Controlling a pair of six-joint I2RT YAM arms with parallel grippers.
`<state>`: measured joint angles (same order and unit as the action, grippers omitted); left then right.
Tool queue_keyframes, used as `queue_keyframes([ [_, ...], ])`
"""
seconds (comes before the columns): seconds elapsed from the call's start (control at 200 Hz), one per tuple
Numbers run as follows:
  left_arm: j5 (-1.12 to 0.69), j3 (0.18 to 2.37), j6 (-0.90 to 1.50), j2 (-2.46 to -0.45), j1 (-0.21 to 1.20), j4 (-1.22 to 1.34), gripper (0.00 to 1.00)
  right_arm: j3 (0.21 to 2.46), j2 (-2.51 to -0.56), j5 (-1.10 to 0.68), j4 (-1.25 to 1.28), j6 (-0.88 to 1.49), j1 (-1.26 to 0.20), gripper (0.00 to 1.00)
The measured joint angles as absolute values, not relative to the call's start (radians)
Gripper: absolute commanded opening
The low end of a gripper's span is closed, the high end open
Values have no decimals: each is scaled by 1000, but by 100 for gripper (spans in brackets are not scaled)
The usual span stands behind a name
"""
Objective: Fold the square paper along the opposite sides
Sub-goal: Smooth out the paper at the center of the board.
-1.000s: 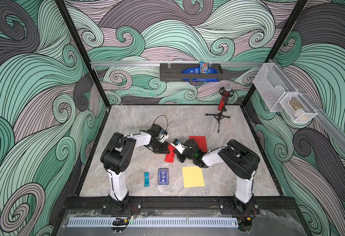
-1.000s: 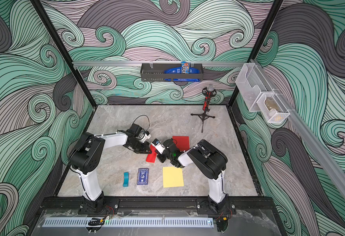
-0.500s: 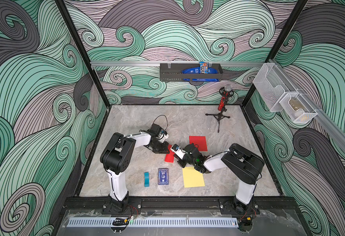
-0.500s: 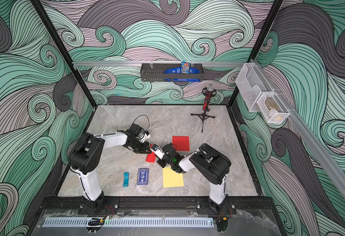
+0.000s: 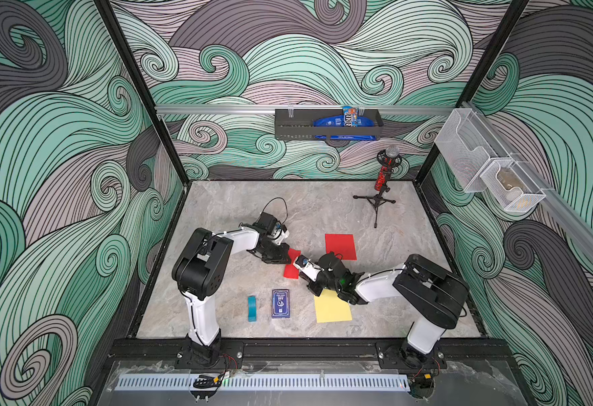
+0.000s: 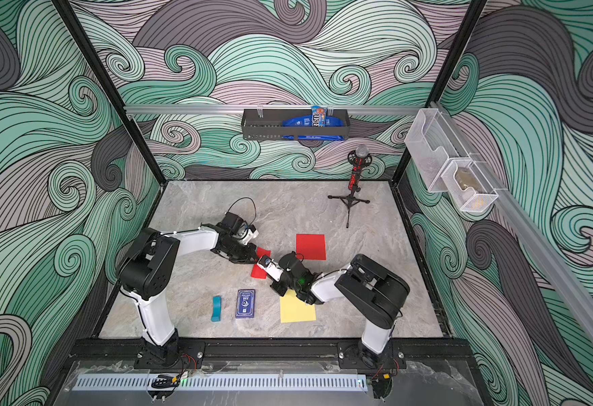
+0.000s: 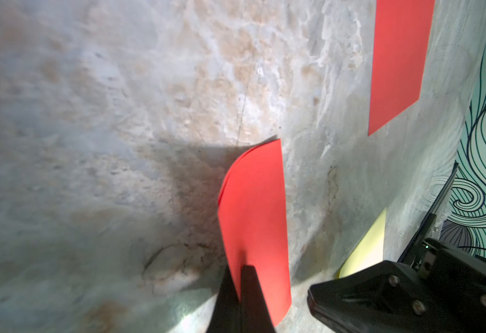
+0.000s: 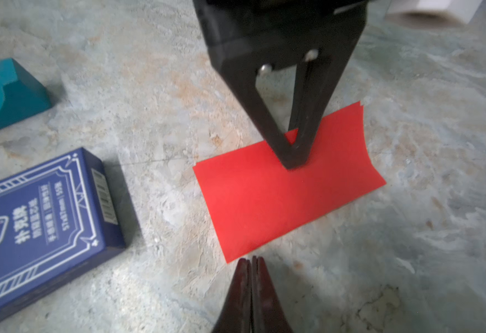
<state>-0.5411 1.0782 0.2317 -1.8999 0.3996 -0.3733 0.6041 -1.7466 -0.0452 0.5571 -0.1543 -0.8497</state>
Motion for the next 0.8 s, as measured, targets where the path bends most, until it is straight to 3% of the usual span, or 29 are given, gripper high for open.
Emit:
queue_keyframes([
  [0.29, -540, 1078, 233, -1900, 400, -373, 0, 783, -1908, -65, 578, -172, -824, 7],
  [0.801, -535, 1077, 238, -1898, 394, -372, 0, 618, -1870, 1, 696, -159, -886, 8],
])
